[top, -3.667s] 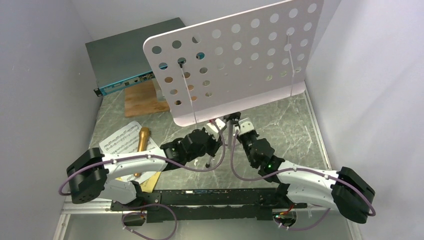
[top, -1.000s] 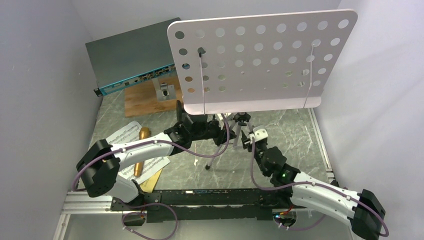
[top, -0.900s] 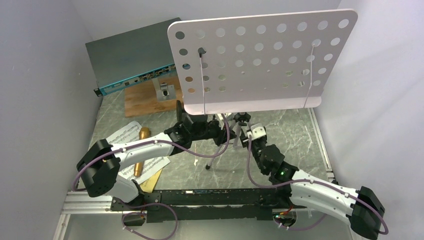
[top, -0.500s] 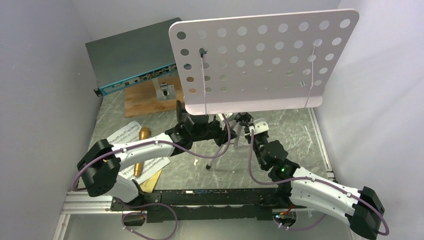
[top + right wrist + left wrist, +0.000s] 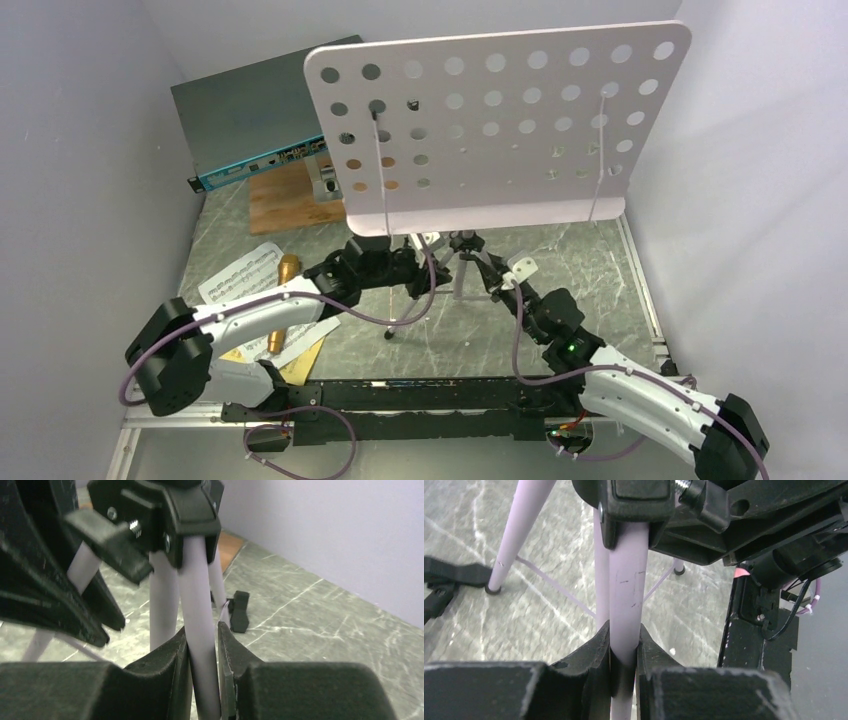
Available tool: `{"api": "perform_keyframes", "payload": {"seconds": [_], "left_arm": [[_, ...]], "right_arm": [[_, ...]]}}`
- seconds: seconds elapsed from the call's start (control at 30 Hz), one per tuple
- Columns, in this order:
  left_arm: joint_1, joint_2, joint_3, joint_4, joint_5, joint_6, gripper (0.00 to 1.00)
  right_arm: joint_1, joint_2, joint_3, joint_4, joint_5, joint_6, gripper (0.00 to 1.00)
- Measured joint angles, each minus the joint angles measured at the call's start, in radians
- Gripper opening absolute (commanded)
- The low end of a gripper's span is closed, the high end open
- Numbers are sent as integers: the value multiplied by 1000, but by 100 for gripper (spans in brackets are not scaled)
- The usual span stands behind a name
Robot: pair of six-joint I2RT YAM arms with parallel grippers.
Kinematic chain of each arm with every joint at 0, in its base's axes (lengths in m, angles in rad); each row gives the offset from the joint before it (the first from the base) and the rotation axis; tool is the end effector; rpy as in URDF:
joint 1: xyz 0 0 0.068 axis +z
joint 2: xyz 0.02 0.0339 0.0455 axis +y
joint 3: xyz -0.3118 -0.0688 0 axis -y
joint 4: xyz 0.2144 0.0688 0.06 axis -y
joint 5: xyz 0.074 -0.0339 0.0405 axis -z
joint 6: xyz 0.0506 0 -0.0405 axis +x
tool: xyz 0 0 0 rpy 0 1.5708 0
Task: Set up the instrument practice props
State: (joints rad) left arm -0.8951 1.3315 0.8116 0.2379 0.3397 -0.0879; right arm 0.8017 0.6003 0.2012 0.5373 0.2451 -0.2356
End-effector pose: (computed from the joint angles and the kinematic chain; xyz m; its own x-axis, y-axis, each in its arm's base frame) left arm 0.1613 -0.2281 0.3281 -0.2555 0.1865 -0.9487 0.9170 0.3577 -0.1767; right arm 0.0822 0.0673 0.2786 0.2169 -0.1016 -0.9709 -0.4929 0.8471 -0.1987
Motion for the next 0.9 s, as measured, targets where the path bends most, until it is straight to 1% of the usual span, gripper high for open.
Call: {"api": "perform_keyframes", "payload": {"seconds": [0.1,0.23,0.5,0.67,0.73,0.8,0.9], "left_arm": [[48,-42,-39,-19,26,-4,0],[92,-48,-69,-7,49,-35,0],[111,-40,-191,233,97,-129,0],[116,-28,-191,263,114,-143,0],[116,-18,-178,252,121,-149,9],[116,-6,-149,215,134,-166,21],[116,12,-98,145,146,-196,31]], "right_arm": [[-1,55,4,-5,-50,24,0],[-8,119,12,10,-54,50,0],[-13,109,4,7,-61,64,0],[-18,105,4,0,-64,64,0],[-23,105,4,-5,-63,64,0],[-26,105,4,-6,-56,64,0],[-29,104,4,-6,-40,63,0]]}}
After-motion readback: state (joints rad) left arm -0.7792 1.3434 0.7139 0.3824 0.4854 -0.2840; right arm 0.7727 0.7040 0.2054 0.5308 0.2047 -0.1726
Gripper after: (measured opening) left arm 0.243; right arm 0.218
